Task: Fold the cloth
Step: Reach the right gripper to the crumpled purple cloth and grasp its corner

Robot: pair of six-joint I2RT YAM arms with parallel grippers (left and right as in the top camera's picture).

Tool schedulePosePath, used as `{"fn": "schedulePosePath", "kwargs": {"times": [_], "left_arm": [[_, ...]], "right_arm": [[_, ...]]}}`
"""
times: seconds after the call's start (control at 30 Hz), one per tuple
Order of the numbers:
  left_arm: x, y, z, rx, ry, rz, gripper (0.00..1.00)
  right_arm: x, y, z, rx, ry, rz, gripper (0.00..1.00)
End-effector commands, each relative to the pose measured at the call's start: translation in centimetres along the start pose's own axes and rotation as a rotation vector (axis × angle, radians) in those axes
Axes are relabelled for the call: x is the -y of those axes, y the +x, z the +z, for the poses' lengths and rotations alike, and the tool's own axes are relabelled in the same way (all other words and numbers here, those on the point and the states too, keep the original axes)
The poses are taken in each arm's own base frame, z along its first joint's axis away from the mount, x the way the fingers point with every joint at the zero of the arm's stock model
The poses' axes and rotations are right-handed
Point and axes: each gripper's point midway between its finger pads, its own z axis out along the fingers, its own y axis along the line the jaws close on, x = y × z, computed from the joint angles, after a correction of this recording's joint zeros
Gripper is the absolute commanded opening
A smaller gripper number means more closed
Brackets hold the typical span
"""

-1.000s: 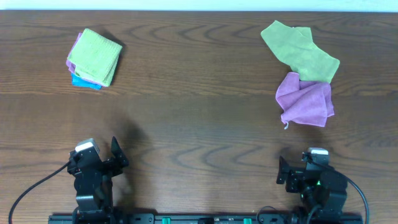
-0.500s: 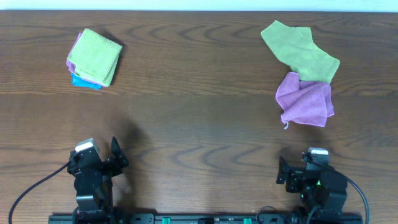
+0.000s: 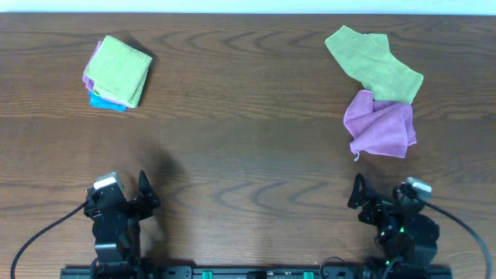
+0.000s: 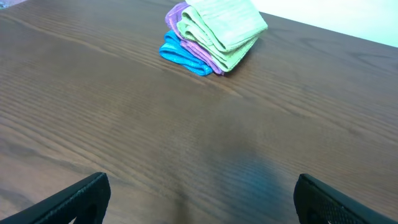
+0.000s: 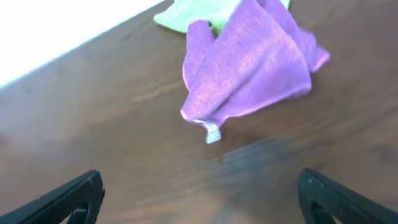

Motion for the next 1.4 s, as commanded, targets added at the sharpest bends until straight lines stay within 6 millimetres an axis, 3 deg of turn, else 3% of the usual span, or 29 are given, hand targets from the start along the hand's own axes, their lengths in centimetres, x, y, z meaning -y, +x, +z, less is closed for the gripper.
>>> {"fn": "schedulePosePath", "kwargs": {"times": [0.0, 0.23, 0.6, 0.73, 0.83, 1.0, 1.17, 1.37], "left_arm": [[-0.2, 0.7, 0.3, -0.013, -0.012, 0.006, 0.95], [-0.2, 0.7, 0.3, -0.013, -0.012, 0.006, 0.95], [-0.2, 0.7, 0.3, -0.013, -0.012, 0.006, 0.95], [-0.2, 0.7, 0.3, -0.013, -0.012, 0.006, 0.95], [-0.2, 0.7, 0.3, -0.013, -0.012, 0.006, 0.96], [-0.2, 0.7, 0.3, -0.013, -0.012, 0.006, 0.95], [-0.2, 0.7, 0.3, -0.013, -0.012, 0.006, 0.95], [-0.2, 0.7, 0.3, -0.013, -0.012, 0.006, 0.95]], "right_arm": [[-0.2, -0.3, 0.0, 0.016, -0.015, 0.296, 0.99], [-2.4, -3.5, 0.4, 0.114, -0.116, 0.176, 0.99], [-1.6, -0.4, 6.5, -0.225, -0.002, 0.112, 0.99], [-1.9, -0.5, 8.1, -0.391, 0.033, 0.019, 0.99], [-1.4, -1.6, 8.9, -0.468, 0.121, -0.012, 0.99], [-0.2, -4.3, 9.4, -0.507, 0.299, -0.082, 0.99], [0.6, -6.9, 8.3, -0.493, 0.501, -0.222, 0.99], [-2.9, -6.9, 8.9, -0.481, 0.409, -0.301, 0.99]]}}
